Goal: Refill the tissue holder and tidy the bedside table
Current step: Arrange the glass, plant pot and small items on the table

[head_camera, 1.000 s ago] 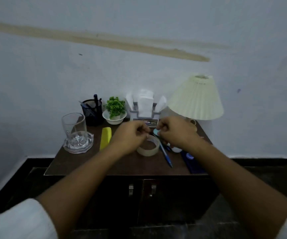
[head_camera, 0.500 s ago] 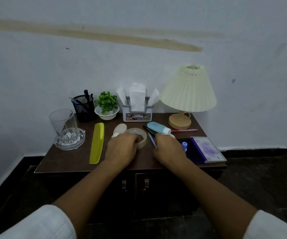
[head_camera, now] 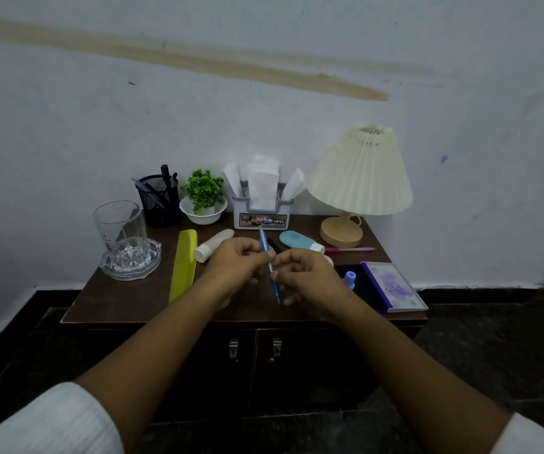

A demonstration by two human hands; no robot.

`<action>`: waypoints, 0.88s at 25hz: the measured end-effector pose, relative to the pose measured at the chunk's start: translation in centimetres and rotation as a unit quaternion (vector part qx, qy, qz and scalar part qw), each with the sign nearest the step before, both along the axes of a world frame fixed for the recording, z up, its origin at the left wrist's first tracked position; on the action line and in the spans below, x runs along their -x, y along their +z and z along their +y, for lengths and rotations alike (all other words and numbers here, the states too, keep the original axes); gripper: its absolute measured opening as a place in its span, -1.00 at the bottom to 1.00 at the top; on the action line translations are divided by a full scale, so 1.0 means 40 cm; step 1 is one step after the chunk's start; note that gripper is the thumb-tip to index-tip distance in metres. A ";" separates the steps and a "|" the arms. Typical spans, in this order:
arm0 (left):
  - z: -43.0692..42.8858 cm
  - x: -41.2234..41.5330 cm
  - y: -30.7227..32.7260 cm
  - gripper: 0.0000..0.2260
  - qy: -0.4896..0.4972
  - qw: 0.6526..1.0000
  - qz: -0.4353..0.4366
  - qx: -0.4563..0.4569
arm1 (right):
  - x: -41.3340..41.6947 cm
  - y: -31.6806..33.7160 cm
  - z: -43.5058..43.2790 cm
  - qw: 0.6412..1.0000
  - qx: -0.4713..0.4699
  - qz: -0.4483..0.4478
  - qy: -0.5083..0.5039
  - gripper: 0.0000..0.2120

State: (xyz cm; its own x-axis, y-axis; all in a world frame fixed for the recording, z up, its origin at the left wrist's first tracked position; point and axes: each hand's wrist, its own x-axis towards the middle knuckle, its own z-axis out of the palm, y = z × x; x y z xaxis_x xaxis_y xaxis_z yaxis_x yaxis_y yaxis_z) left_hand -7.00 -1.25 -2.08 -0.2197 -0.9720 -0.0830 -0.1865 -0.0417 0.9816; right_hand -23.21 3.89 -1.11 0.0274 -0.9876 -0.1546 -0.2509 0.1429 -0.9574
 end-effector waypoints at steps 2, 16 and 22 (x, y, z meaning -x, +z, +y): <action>-0.005 -0.007 0.013 -0.87 0.034 0.999 0.041 -0.005 | 0.003 -0.002 -0.029 0.993 0.046 0.103 -0.037 -0.90; -0.035 -0.102 0.056 -0.88 0.127 0.979 0.135 0.083 | -0.076 -0.028 -0.269 0.876 0.089 0.470 -0.060 -0.81; -0.039 -0.140 0.065 -0.87 0.137 0.974 0.152 0.102 | -0.054 0.101 -0.187 0.989 0.097 -0.024 -0.107 -0.93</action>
State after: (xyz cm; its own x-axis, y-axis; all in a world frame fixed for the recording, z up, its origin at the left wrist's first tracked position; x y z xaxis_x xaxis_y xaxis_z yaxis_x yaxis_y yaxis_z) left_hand -1.41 -2.81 0.51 0.0649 -0.9872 0.1456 0.1051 0.1519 0.9828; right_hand -21.06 -3.57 2.93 -0.1830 -0.9825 0.0359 -0.1894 -0.0006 -0.9819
